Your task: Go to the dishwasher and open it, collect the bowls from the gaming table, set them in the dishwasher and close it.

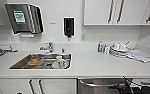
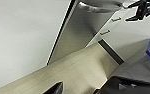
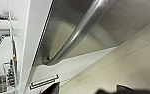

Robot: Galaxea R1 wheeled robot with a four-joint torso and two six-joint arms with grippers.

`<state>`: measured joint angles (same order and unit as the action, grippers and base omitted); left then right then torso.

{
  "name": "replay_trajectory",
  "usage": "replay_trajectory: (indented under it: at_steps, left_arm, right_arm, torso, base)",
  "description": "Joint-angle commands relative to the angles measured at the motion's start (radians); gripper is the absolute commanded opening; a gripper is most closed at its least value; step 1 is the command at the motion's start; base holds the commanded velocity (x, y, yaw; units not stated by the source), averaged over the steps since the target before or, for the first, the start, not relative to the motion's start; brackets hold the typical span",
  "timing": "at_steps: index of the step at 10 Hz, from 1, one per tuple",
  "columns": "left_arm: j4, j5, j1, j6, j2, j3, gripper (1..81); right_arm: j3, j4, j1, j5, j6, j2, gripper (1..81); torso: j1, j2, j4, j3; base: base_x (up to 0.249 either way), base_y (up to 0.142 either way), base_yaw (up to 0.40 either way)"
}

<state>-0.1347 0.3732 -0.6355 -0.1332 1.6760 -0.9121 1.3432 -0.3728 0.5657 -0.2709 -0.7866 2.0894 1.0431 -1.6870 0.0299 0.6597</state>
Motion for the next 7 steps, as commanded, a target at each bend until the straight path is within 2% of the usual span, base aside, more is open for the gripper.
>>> replay_trajectory:
  at_steps: [1,4,6,7]
  left_arm:
    - [-0.011,0.021,0.095,-0.003,-0.033,0.021,81.1]
    - [-0.011,0.023,0.095,-0.003,-0.014,0.018,81.1]
    - [-0.011,0.022,0.095,-0.003,-0.013,0.016,81.1]
    - [-0.011,0.021,0.095,-0.003,-0.013,0.018,81.1]
  right_arm:
    - [0.085,-0.015,-0.166,0.002,-0.036,-0.006,81.1]
    - [0.211,-0.015,-0.184,0.010,-0.049,0.017,81.1]
    - [0.276,-0.012,-0.212,-0.074,-0.173,0.043,81.1]
    - [0.322,-0.002,-0.229,-0.150,-0.247,0.063,81.1]
  torso:
    - [0.000,0.000,0.000,0.000]
    - [0.000,0.000,0.000,0.000]
    - [0.000,0.000,0.000,0.000]
    - [0.000,0.000,0.000,0.000]
  base:
    - [0.000,0.000,0.000]
    - [0.000,0.000,0.000]
    - [0.000,0.000,0.000]
    - [0.000,0.000,0.000]
